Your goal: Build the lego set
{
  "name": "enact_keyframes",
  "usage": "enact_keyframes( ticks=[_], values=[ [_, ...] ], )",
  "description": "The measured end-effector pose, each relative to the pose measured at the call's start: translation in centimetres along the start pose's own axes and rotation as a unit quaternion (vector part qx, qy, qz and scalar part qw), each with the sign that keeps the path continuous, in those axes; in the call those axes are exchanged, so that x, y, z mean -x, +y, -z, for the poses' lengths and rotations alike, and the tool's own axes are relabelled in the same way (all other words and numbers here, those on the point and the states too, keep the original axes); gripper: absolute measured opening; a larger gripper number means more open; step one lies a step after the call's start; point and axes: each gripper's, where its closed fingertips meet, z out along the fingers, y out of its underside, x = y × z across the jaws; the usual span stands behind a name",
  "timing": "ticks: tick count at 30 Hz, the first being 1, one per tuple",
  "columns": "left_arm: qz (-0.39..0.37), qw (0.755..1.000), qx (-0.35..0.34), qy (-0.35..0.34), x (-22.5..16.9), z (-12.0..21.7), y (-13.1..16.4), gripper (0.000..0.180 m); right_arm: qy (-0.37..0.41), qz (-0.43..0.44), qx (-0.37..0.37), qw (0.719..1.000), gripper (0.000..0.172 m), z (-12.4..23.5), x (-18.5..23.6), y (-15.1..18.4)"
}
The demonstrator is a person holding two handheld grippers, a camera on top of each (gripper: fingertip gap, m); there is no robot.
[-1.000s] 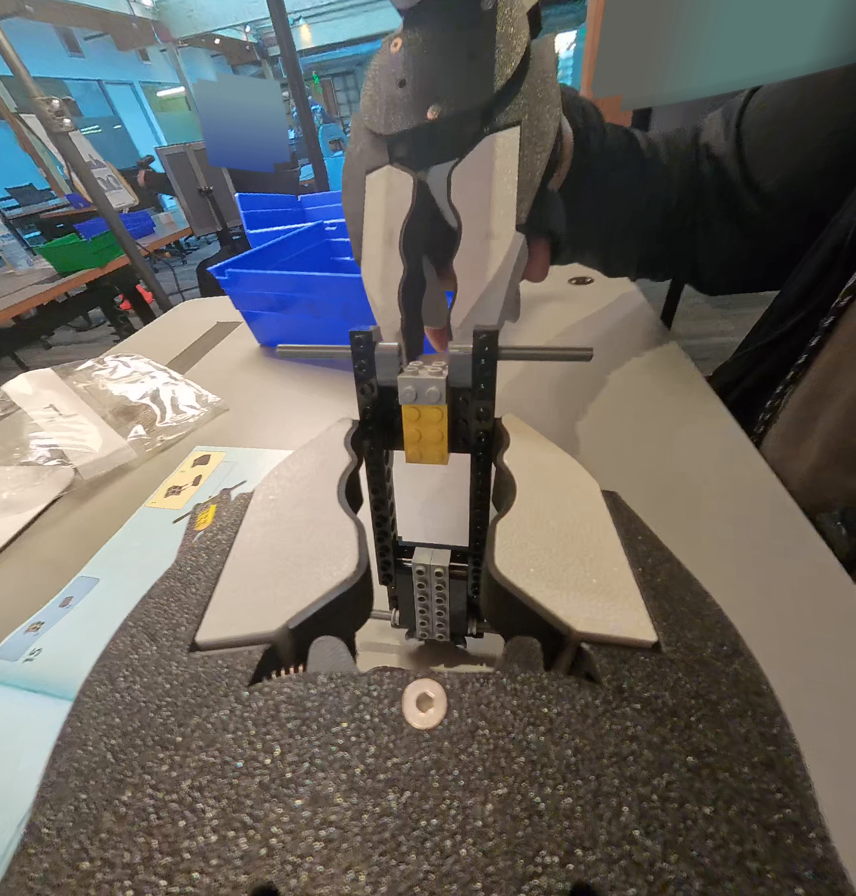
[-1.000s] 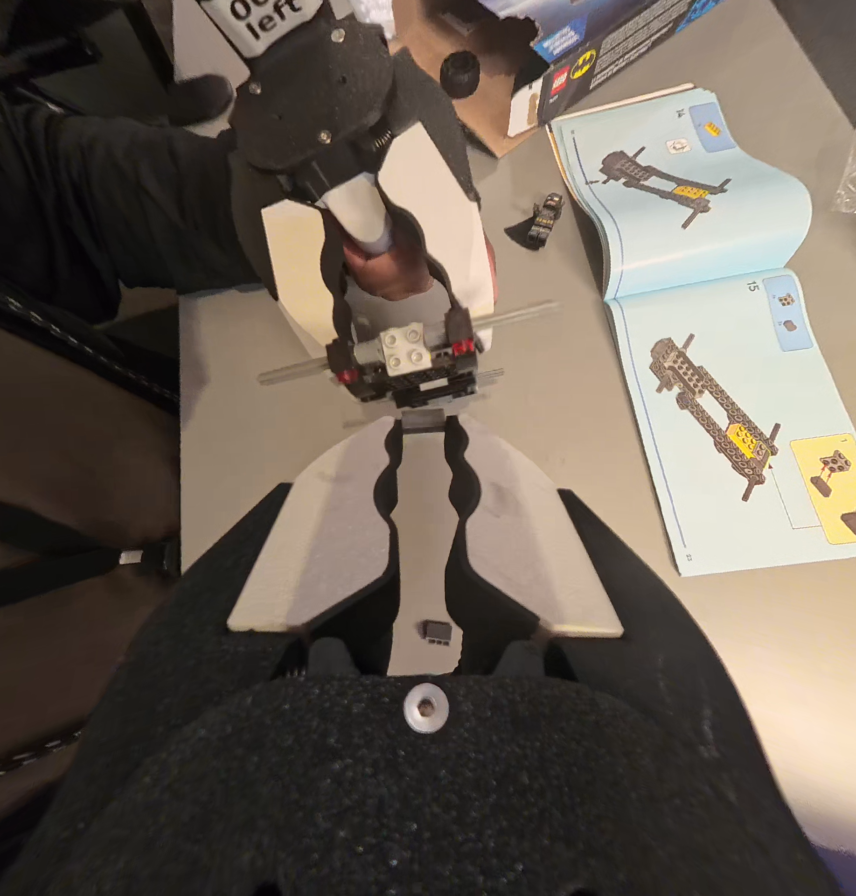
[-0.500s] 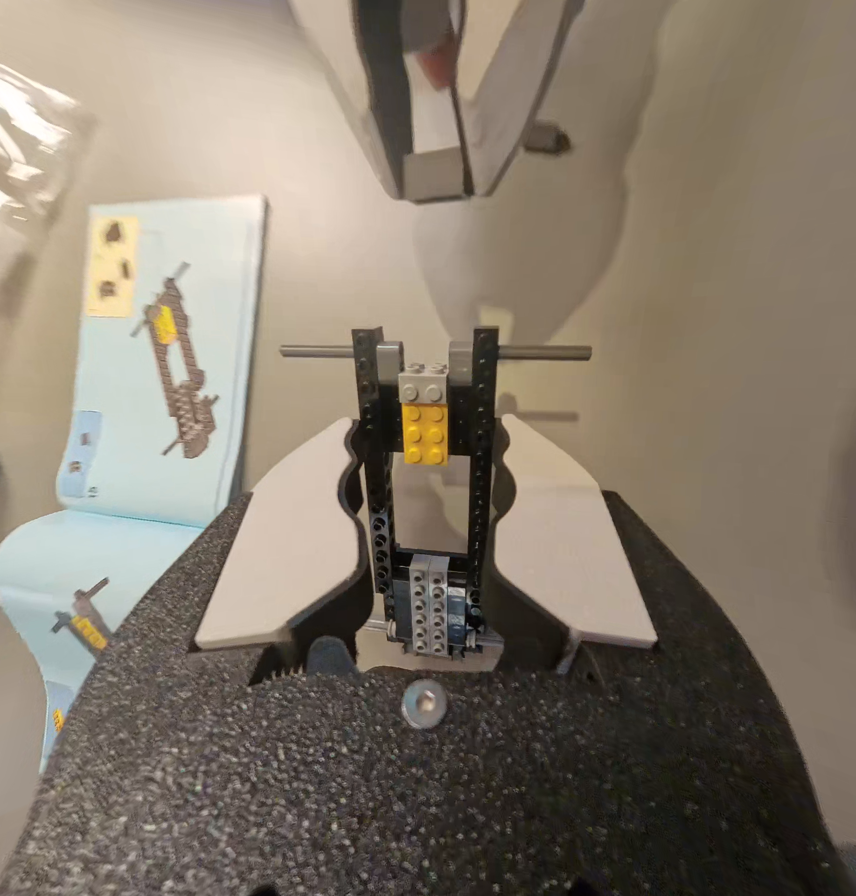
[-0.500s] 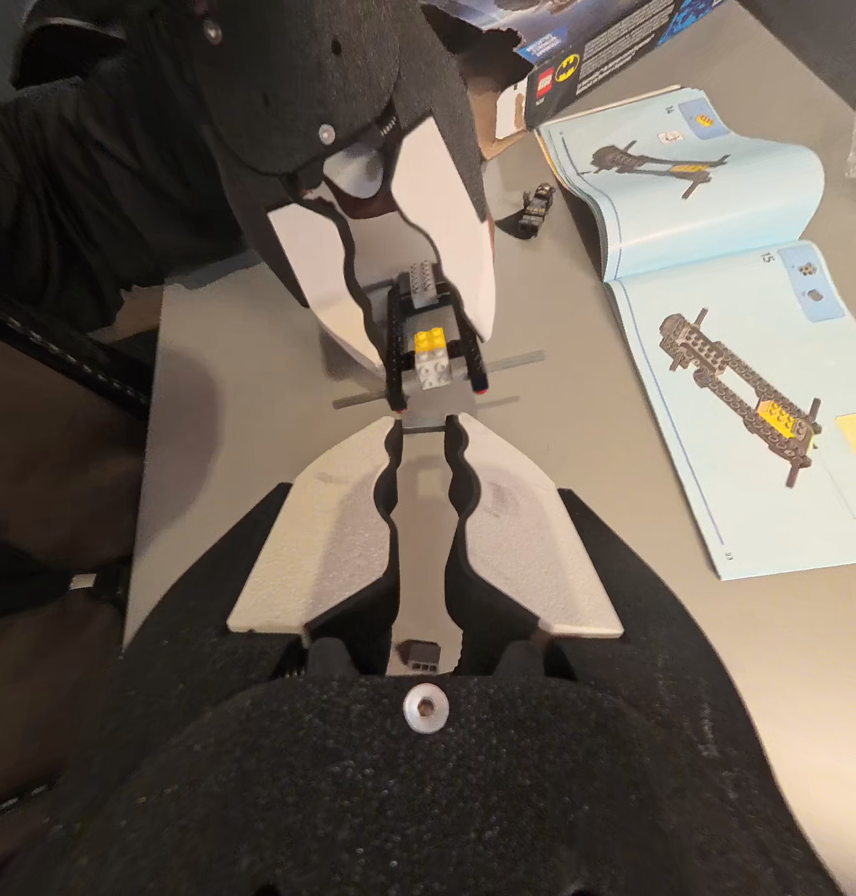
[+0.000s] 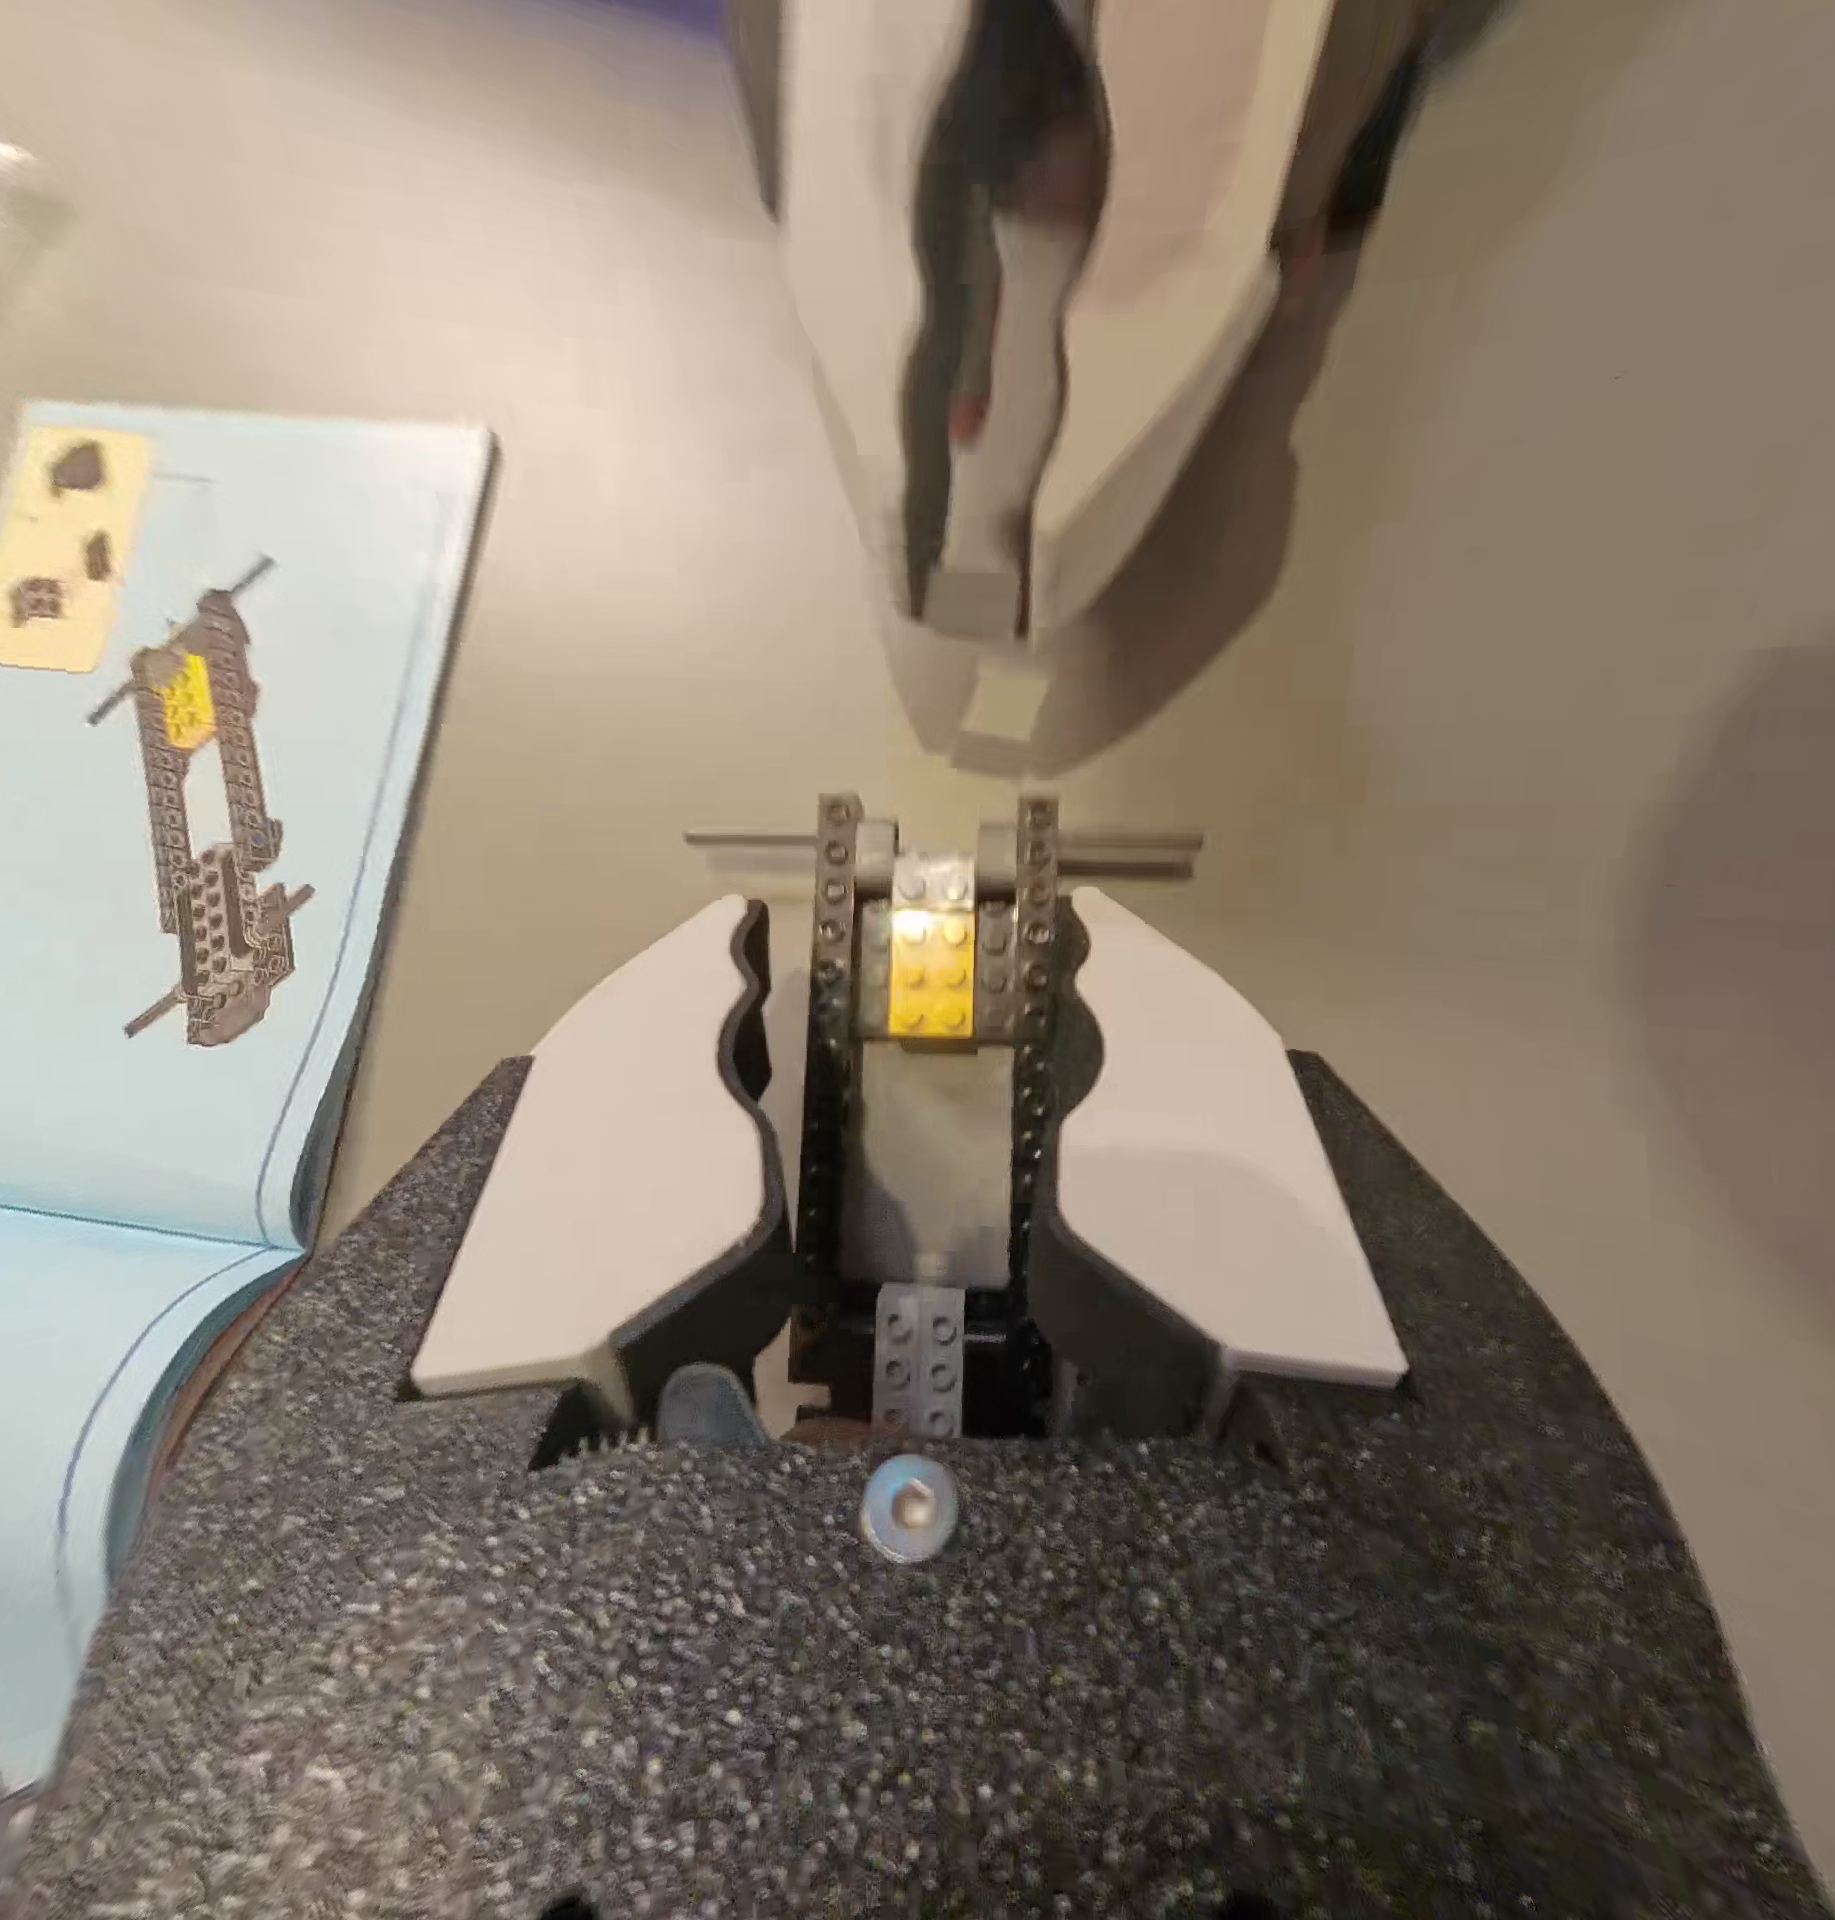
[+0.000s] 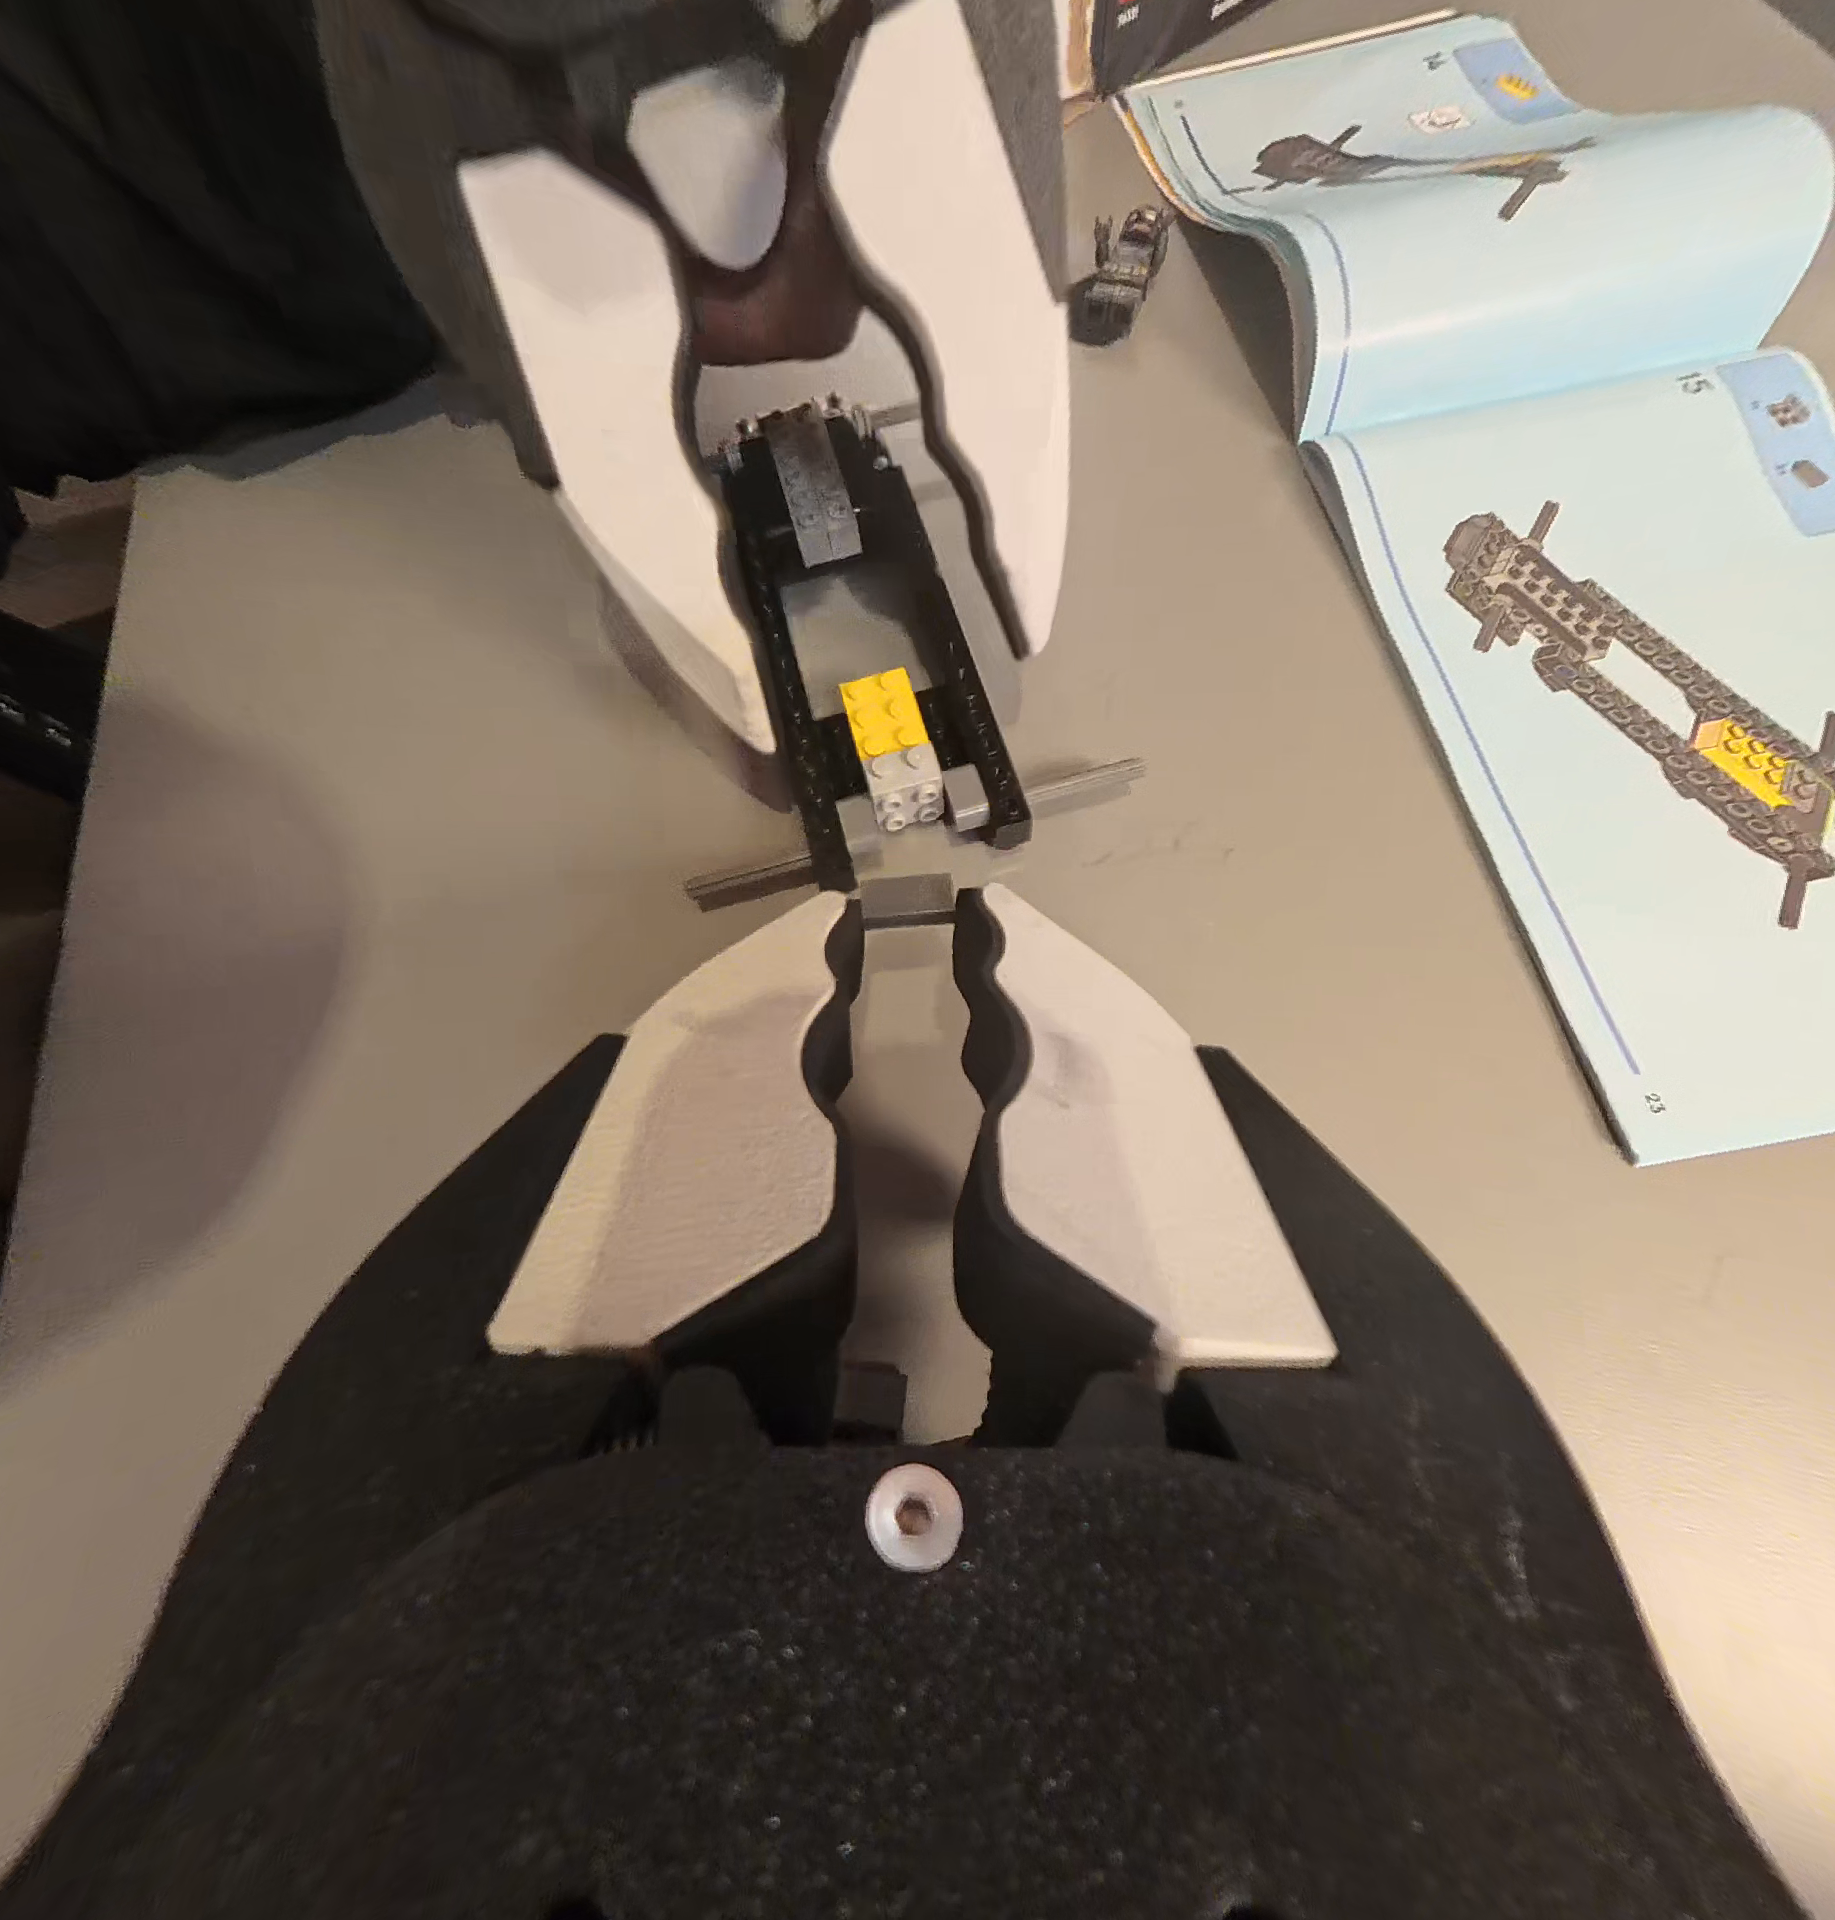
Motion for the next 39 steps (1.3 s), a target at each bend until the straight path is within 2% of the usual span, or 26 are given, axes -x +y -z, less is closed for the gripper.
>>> enact_keyframes(
  ticks=[4, 7, 9, 11, 17, 22, 28, 31, 39],
  values=[
    [0.055, 0.996, -0.075, 0.014, 0.1, 0.9, -2.4, 0.047, 0.006, 0.017, -0.005, 1.0, 0.017, 0.0, 0.4, 0.1],
    [0.135, 0.983, -0.108, 0.068, -0.8, 0.5, -4.0, 0.04, 0.008, 0.028, -0.012, 1.0, 0.017, 0.0, 0.6, -0.2],
    [0.209, 0.963, -0.126, 0.117, -1.4, 0.3, -5.0, 0.029, 0.013, 0.037, -0.018, 0.999, 0.016, 0.2, 0.6, -0.4],
    [0.271, 0.943, -0.141, 0.132, -1.0, 0.0, -5.6, 0.029, 0.017, 0.046, -0.02, 0.999, 0.016, 0.4, 0.6, -0.5],
    [0.385, 0.885, -0.196, 0.175, -0.1, 0.0, -6.8, 0.033, 0.031, 0.04, -0.04, 0.998, 0.016, 1.8, -0.3, -1.3],
    [0.468, 0.82, -0.241, 0.224, 0.3, -0.1, -8.2, 0.033, 0.03, 0.026, -0.075, 0.996, 0.017, 3.0, -0.4, -2.7],
    [0.495, 0.787, -0.258, 0.261, -0.1, -0.3, -8.5, 0.028, 0.043, 0.033, -0.092, 0.994, 0.017, 3.5, -0.7, -3.1],
    [0.5, 0.772, -0.279, 0.277, 0.0, 0.1, -8.9, 0.011, 0.046, 0.034, -0.102, 0.993, 0.017, 3.6, -0.8, -3.2],
    [0.5, 0.756, -0.308, 0.29, -0.1, 0.6, -9.4, 0.008, 0.044, 0.047, -0.127, 0.99, 0.017, 4.0, -0.6, -3.7]
  ],
)
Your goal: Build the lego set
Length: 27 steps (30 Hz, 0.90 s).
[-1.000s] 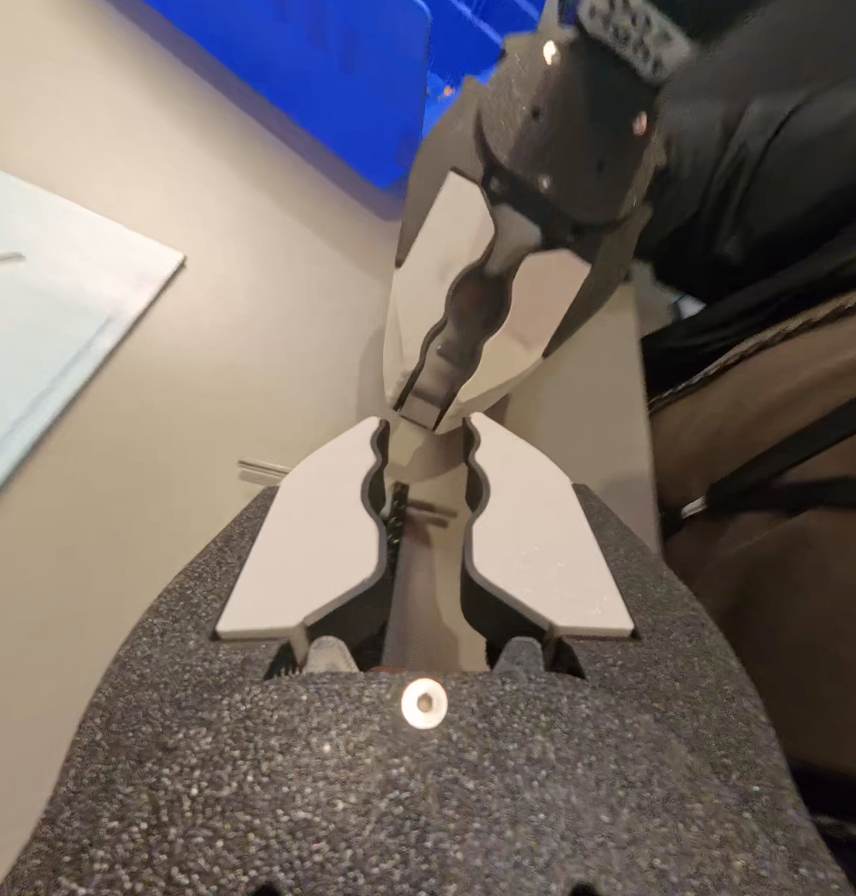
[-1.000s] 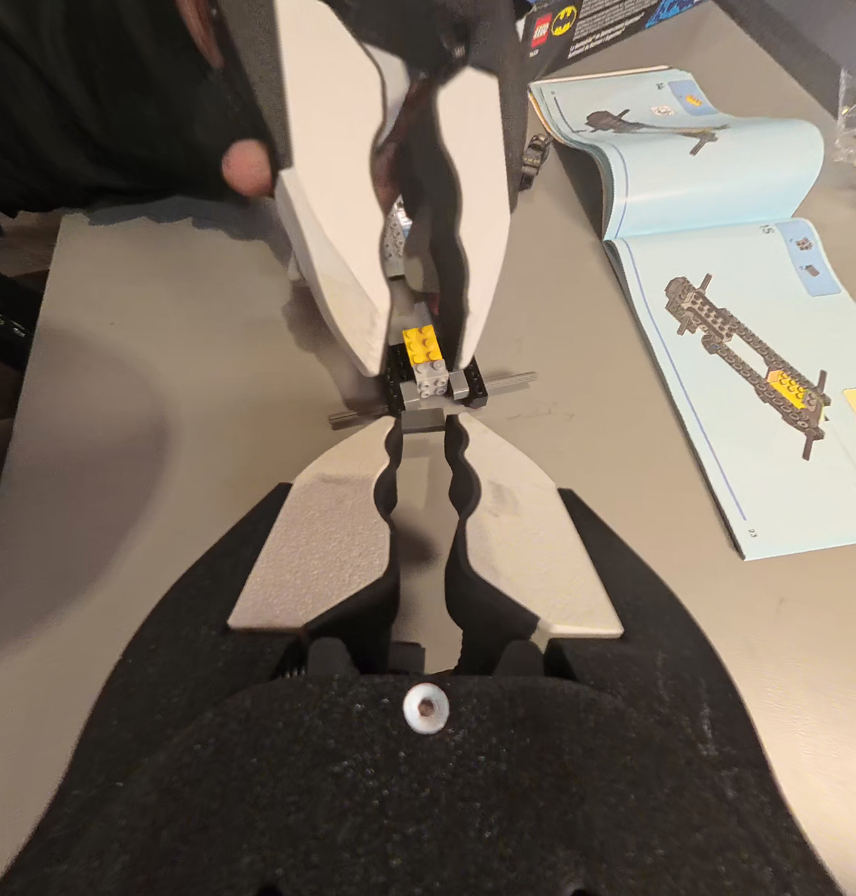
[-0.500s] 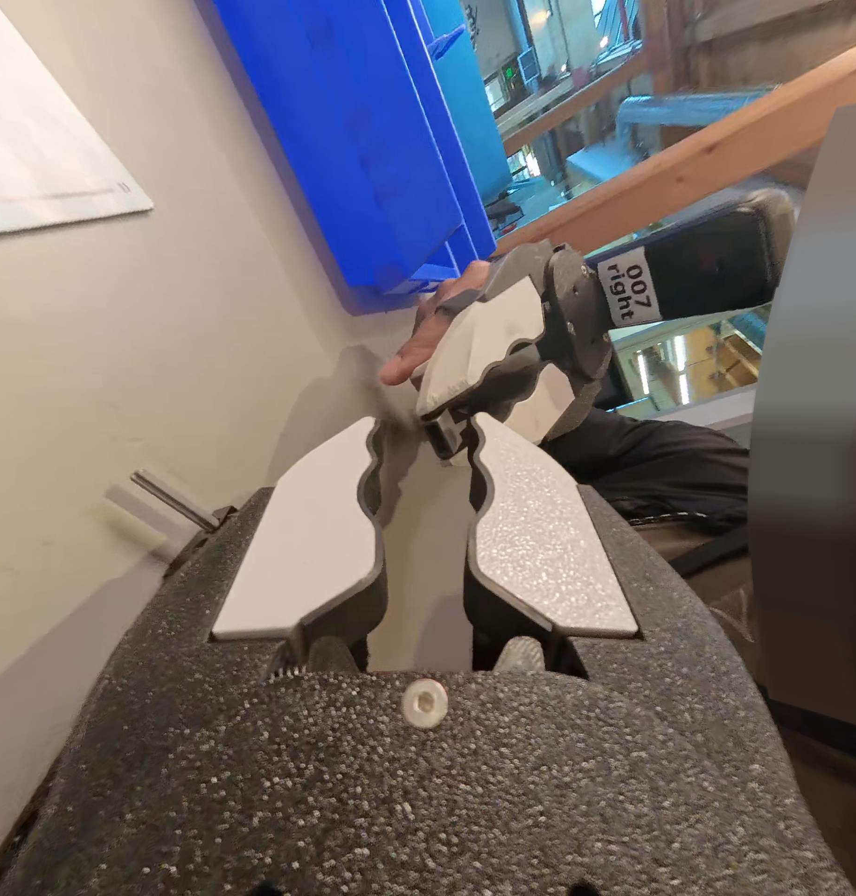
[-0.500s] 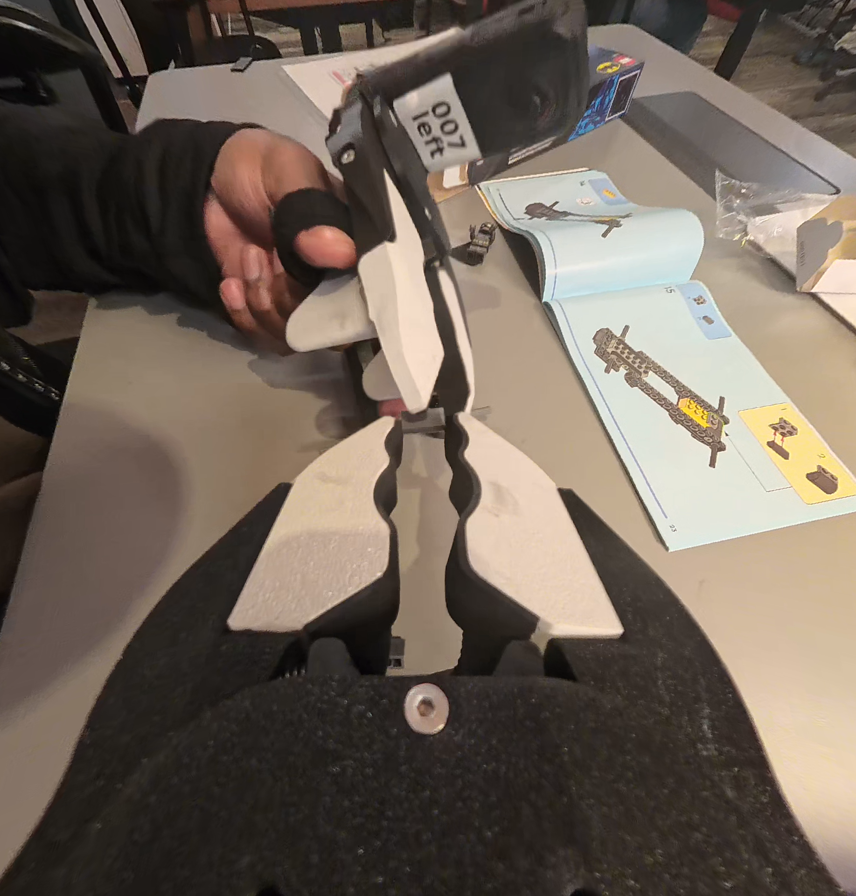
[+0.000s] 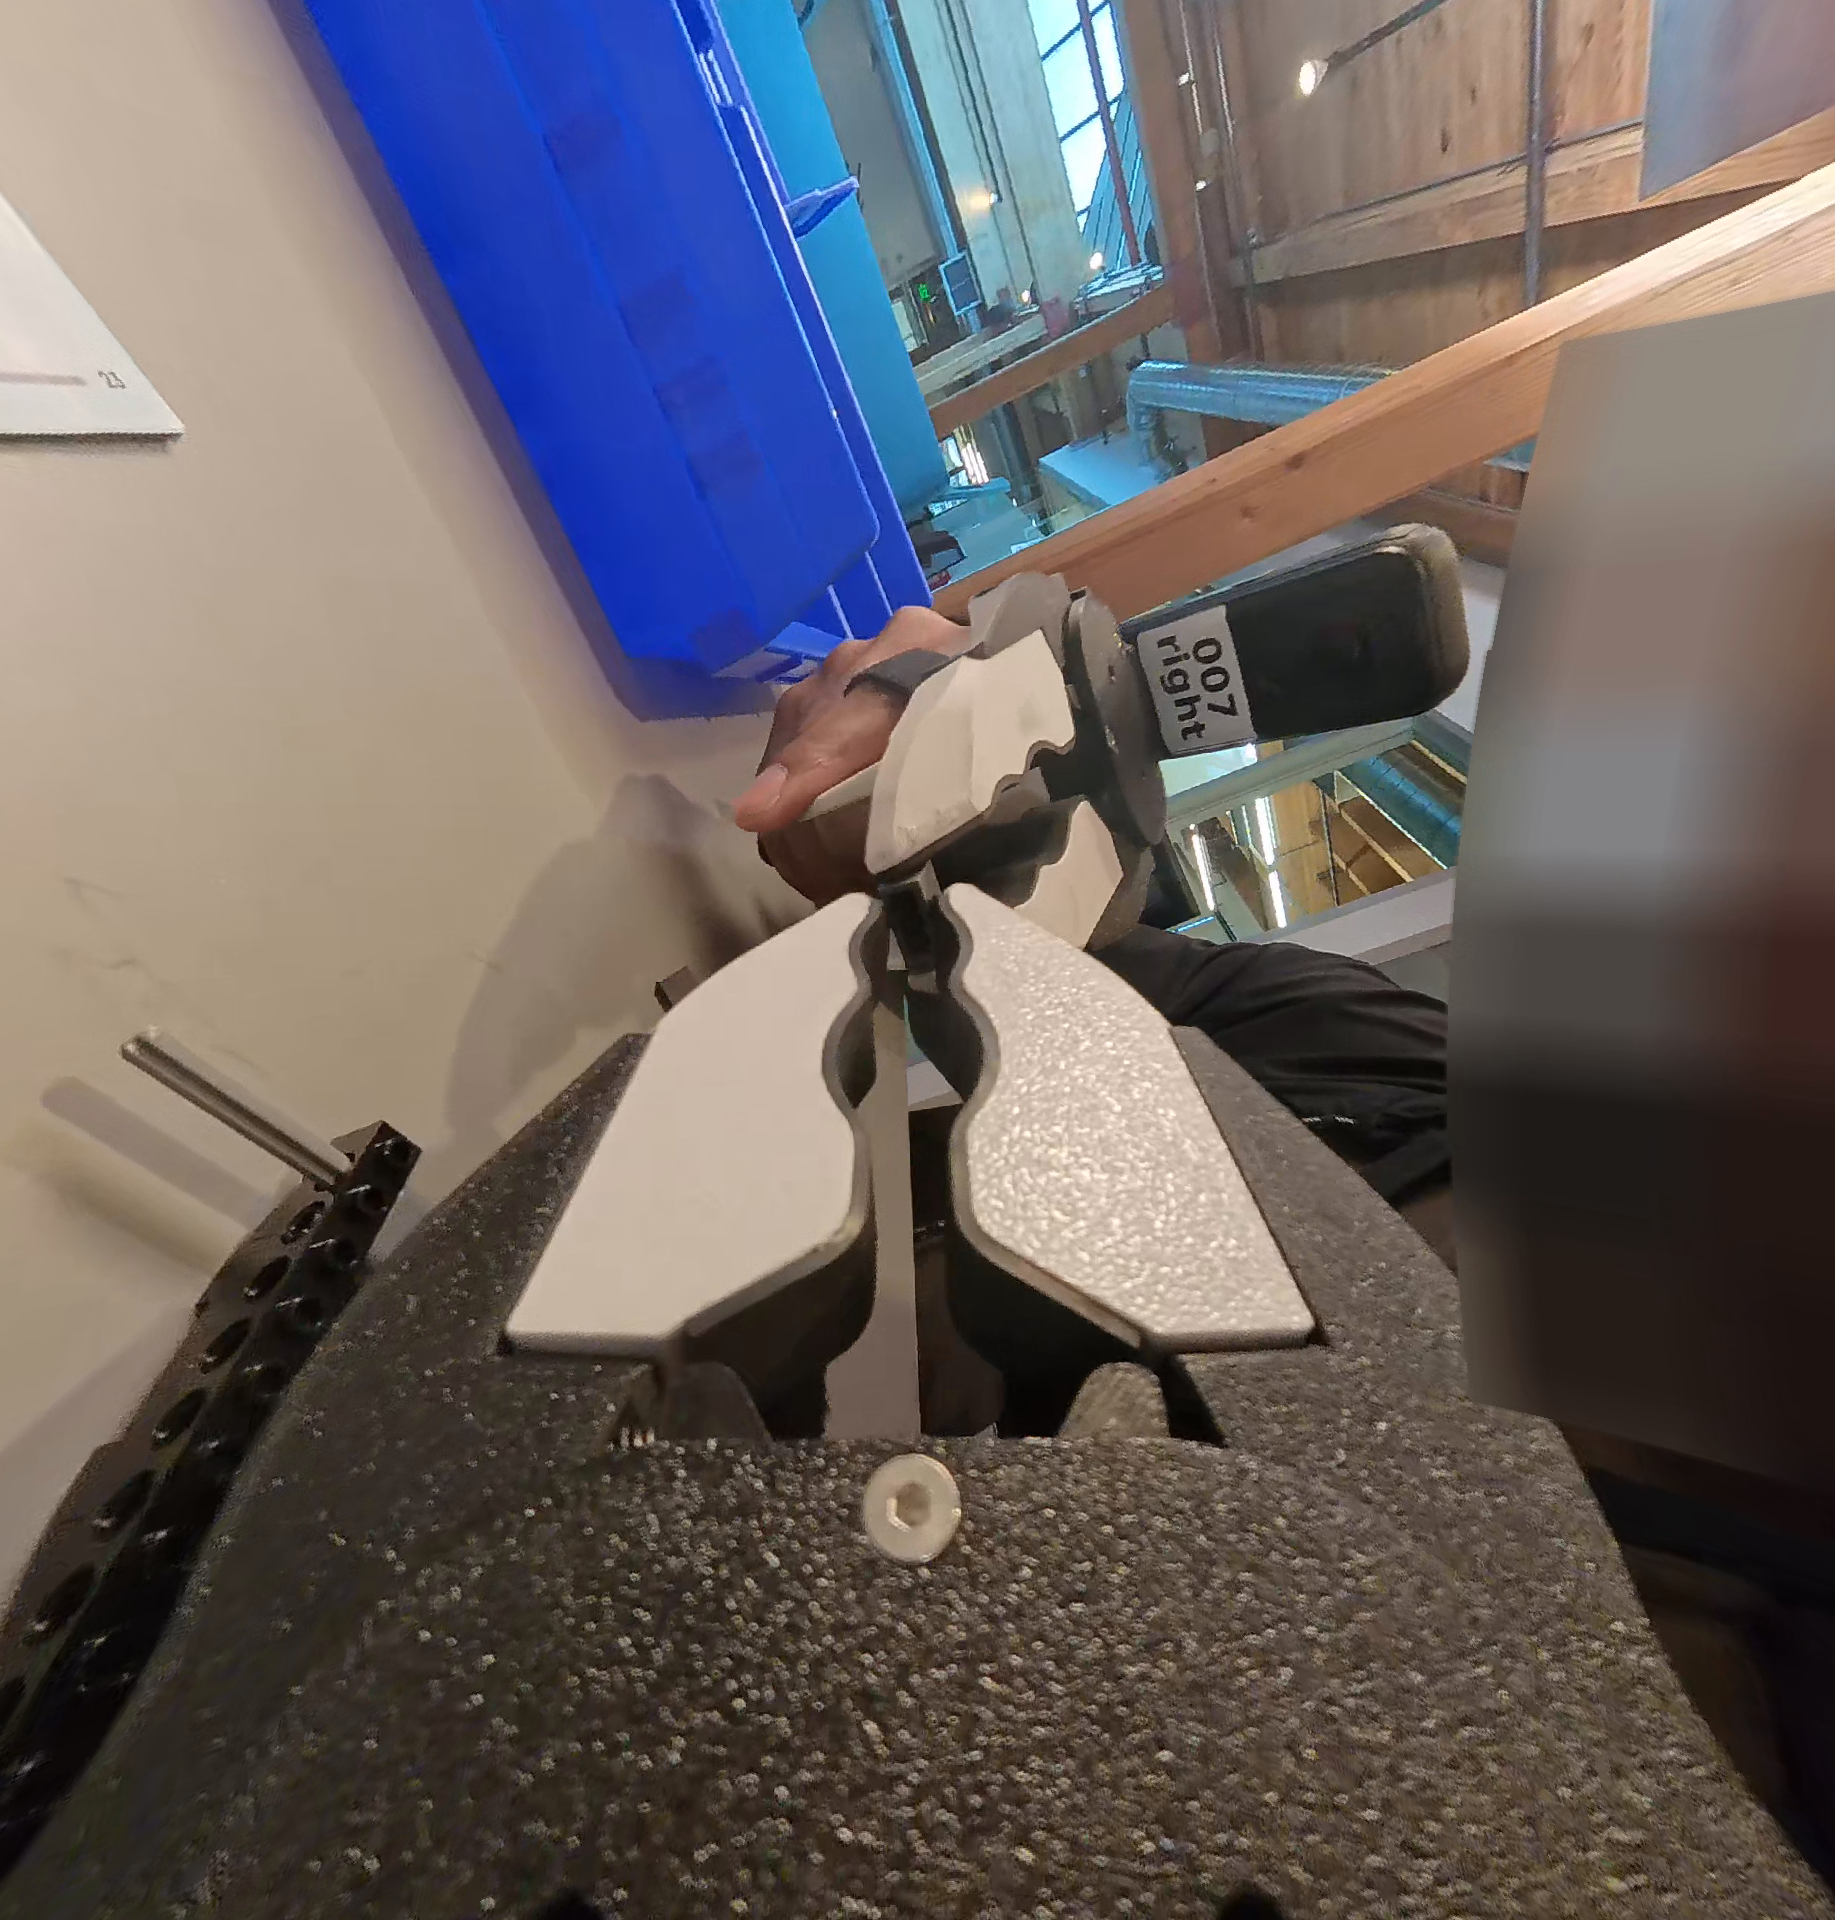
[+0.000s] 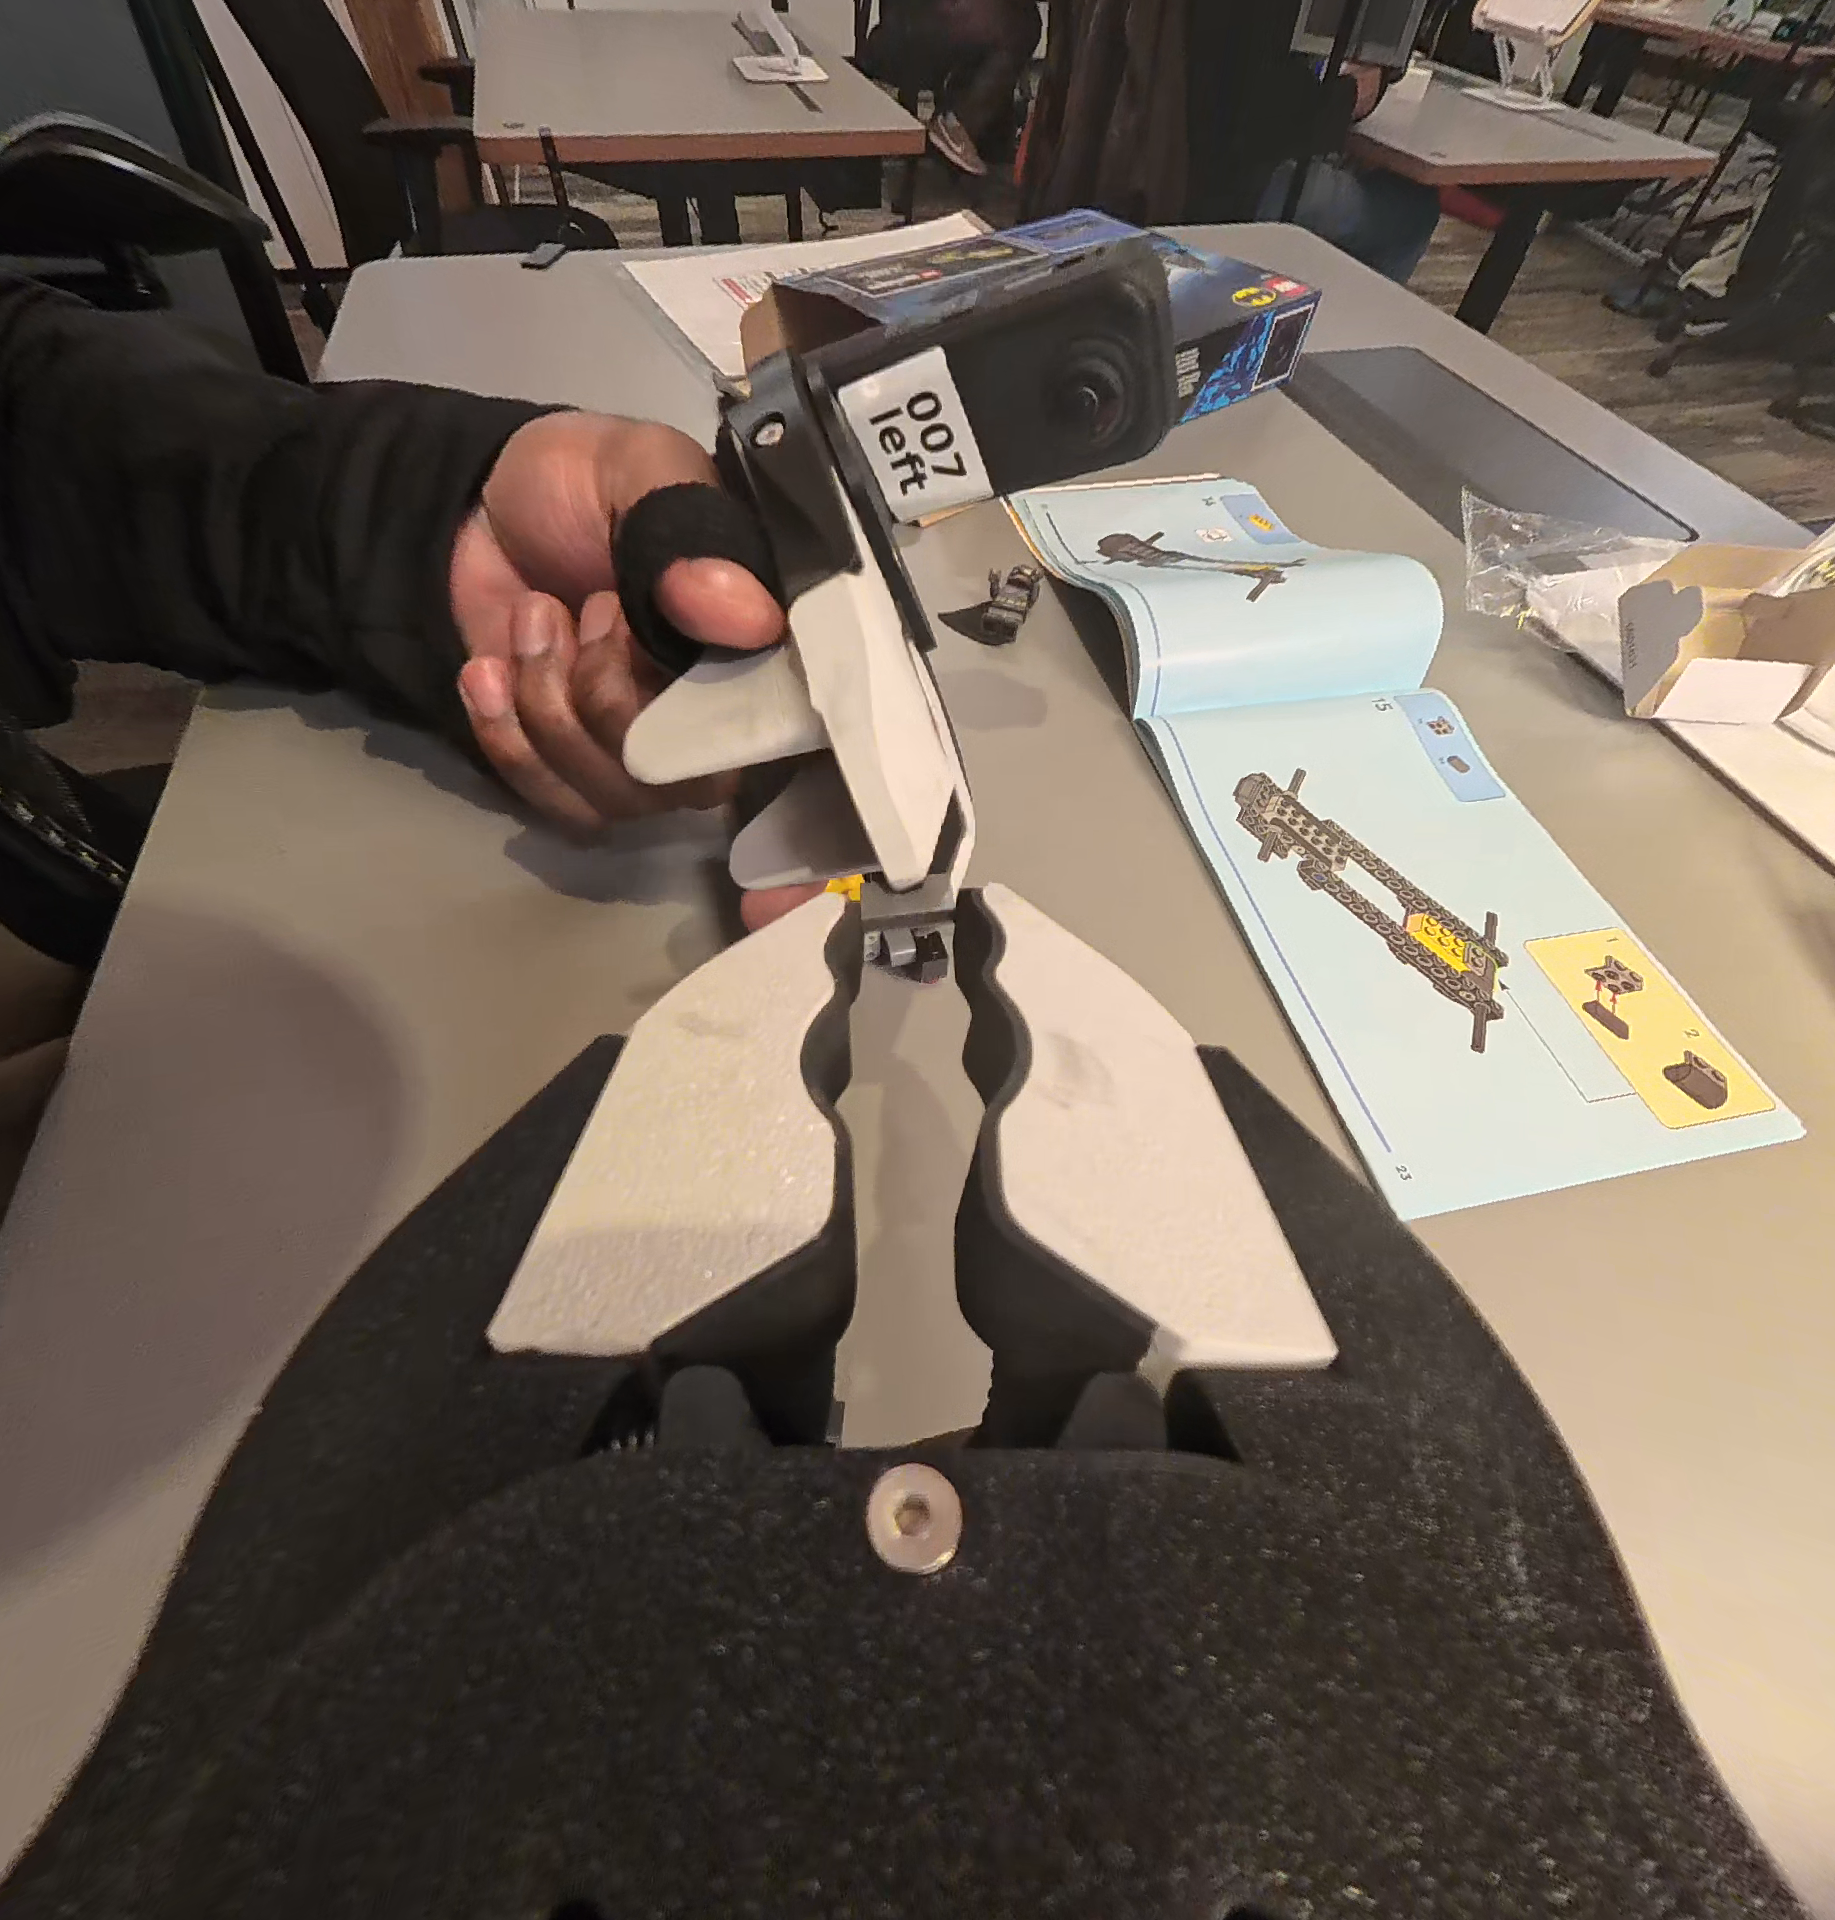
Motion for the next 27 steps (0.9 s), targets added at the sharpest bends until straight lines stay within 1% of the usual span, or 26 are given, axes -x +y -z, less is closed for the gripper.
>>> enact_keyframes(
  ticks=[7, 9, 12, 15, 19, 21, 24, 27],
  values=[
    [-0.005, 1.0, -0.002, 0.012, -0.47, -0.16, 0.01, 0.008, 0.001, 0.015, -0.02, 1.0, 0.017, 0.32, 0.12, -0.37],
    [0.001, 1.0, -0.001, 0.014, -0.47, -0.25, 0.04, 0.016, 0.003, 0.013, -0.024, 1.0, 0.017, 0.39, -0.01, -0.46],
    [0.01, 1.0, 0.002, 0.027, -0.59, -0.56, 0.28, 0.017, 0.002, 0.01, -0.029, 1.0, 0.017, 0.47, -0.05, -0.61],
    [0.014, 0.999, -0.013, 0.034, -0.66, -0.63, 0.05, 0.009, 0.008, 0.016, -0.027, 0.999, 0.017, 0.38, -0.13, -0.46],
    [0.016, 0.999, -0.028, 0.034, -0.51, -0.41, -0.22, 0.008, 0.02, 0.029, -0.031, 0.999, 0.017, 0.38, -0.39, -0.29],
    [0.016, 0.999, -0.034, 0.028, -0.36, -0.13, -0.48, 0.008, 0.024, 0.047, -0.039, 0.998, 0.021, 0.56, -0.42, -0.31],
    [0.021, 0.999, -0.025, 0.032, -0.39, -0.14, -0.24, 0.008, 0.024, 0.057, -0.051, 0.997, 0.028, 0.76, -0.37, -0.46],
    [0.025, 0.999, -0.02, 0.039, -0.49, -0.4, 0.02, 0.008, 0.007, 0.057, -0.067, 0.996, 0.026, 1.0, 0.19, -0.88]
  ],
)
